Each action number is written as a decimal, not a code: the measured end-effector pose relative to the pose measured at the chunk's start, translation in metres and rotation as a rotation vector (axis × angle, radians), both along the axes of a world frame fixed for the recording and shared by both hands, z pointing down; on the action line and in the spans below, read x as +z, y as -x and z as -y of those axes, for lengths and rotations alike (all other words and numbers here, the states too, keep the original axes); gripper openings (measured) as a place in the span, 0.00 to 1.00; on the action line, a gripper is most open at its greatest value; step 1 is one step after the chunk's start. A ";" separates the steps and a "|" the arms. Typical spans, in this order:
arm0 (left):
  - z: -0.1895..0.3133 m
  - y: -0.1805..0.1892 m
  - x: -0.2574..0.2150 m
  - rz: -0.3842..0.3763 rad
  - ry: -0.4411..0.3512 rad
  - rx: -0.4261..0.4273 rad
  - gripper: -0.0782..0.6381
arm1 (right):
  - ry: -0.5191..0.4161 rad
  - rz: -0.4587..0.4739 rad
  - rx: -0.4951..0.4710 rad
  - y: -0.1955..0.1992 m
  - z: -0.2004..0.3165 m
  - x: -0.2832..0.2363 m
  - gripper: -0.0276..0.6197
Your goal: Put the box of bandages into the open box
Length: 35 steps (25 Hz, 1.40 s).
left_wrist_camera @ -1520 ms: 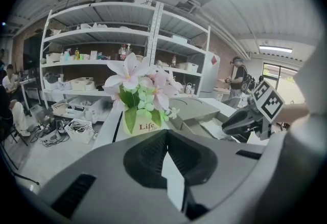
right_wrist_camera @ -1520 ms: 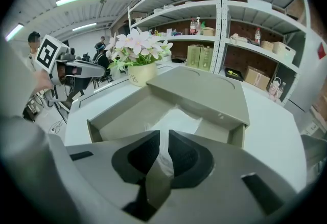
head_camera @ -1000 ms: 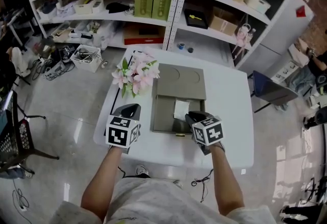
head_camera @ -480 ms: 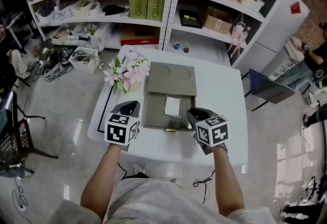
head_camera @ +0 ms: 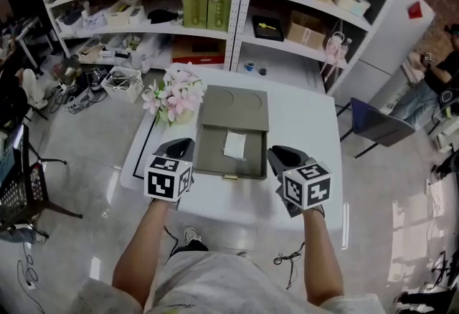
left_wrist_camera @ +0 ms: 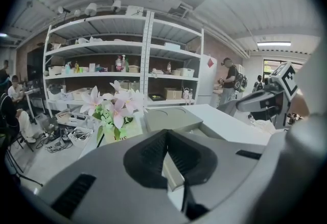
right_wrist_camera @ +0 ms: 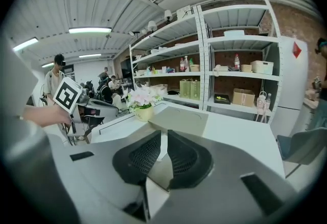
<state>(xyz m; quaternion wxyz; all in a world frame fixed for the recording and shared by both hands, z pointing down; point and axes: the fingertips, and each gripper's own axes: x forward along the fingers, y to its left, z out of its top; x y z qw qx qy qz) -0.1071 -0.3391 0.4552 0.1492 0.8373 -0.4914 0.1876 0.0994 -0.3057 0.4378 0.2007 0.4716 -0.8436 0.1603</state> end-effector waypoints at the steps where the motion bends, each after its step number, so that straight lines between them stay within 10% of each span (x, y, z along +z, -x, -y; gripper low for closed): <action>1: -0.002 -0.002 -0.002 0.000 -0.003 -0.004 0.11 | -0.009 0.009 -0.001 -0.003 -0.002 -0.004 0.11; 35: -0.061 -0.044 -0.029 0.032 -0.064 -0.048 0.12 | -0.156 0.081 0.034 -0.060 -0.056 -0.045 0.05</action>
